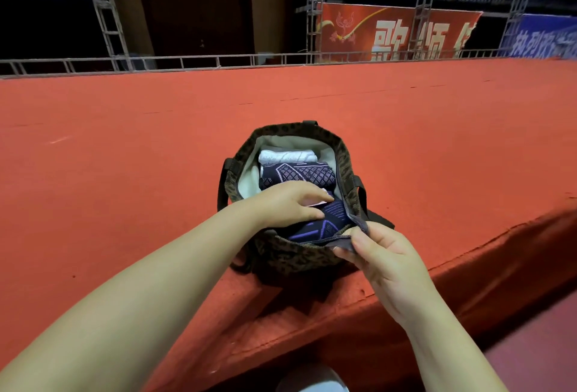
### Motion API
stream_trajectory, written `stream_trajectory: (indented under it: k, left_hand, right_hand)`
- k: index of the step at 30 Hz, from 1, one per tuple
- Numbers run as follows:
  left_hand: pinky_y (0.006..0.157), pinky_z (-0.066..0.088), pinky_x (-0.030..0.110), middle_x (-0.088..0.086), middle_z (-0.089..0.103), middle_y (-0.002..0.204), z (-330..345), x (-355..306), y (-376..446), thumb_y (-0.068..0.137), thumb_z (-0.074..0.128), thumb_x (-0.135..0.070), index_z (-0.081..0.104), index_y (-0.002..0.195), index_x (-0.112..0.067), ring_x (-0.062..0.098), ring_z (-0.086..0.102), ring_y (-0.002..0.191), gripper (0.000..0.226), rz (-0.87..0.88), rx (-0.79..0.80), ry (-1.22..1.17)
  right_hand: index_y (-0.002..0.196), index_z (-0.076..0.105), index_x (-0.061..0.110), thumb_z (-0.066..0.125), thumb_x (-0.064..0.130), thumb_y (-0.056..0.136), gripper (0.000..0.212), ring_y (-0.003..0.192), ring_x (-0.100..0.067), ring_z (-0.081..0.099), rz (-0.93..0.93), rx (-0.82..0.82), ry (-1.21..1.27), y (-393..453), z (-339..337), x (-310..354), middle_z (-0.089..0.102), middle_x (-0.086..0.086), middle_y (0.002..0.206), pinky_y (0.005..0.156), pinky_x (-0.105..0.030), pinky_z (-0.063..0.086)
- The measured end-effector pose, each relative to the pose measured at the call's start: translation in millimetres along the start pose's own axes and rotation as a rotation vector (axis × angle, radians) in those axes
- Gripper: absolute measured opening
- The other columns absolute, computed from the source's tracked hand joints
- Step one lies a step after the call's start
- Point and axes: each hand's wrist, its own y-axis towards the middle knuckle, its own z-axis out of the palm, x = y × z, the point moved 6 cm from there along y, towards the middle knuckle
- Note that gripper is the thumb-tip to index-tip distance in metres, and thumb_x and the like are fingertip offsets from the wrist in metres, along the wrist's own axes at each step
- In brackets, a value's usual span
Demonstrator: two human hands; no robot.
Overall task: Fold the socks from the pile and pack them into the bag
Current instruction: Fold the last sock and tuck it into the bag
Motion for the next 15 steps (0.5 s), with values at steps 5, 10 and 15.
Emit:
stream_trajectory:
  k: [5,10,15]
  left_hand:
    - [0.101,0.036,0.040,-0.009,0.054,0.108,-2.3,2.9,5.2,0.080,0.071,-0.034,0.065,0.112,-0.028,0.019,0.046,0.113,0.033,0.030,-0.049,0.176]
    - [0.087,0.043,0.023,-0.015,0.056,0.094,-13.6,-19.3,-9.8,0.089,0.062,-0.023,0.066,0.098,-0.026,0.007,0.055,0.096,0.010,0.056,-0.035,-0.058]
    - [0.092,0.044,0.024,-0.016,0.065,0.099,-35.3,-34.2,-38.2,0.096,0.050,-0.030,0.069,0.100,-0.024,0.000,0.057,0.098,0.021,0.057,-0.022,-0.048]
  right_hand:
    - [0.093,0.074,0.007,0.077,0.055,0.065,0.055,0.091,-0.018,0.067,0.011,-0.030,0.033,-6.3,7.3,5.8,0.073,-0.011,0.094,0.076,-0.024,0.053]
    - [0.088,0.061,0.007,0.064,0.032,0.082,0.026,0.055,-0.015,0.060,0.275,-0.053,-0.045,-13.5,1.3,7.8,0.059,-0.002,0.059,0.056,-0.025,0.048]
    - [0.083,0.049,0.009,0.052,0.035,0.085,0.026,0.044,-0.011,0.034,0.299,-0.029,-0.171,-15.0,1.9,12.6,0.041,0.002,0.050,0.047,-0.024,0.032]
